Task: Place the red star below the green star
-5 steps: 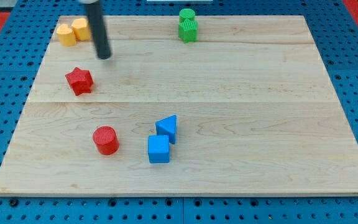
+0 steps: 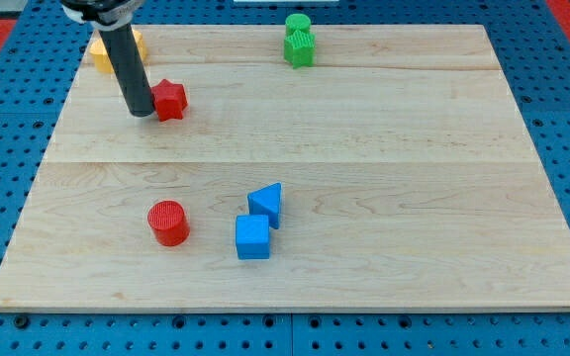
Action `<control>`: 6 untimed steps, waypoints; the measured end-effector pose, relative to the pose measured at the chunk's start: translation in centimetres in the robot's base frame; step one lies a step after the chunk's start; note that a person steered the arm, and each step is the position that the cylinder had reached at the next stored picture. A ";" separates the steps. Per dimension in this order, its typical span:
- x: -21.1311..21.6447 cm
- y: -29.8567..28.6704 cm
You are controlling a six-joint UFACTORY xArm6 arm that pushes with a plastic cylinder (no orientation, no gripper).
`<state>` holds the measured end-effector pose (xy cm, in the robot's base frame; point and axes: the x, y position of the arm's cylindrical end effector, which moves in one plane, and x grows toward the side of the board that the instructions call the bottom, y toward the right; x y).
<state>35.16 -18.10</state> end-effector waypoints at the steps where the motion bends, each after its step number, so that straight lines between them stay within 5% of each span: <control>1: -1.1 2.6; 3: -2.5 8.1; 6: -4.7 24.6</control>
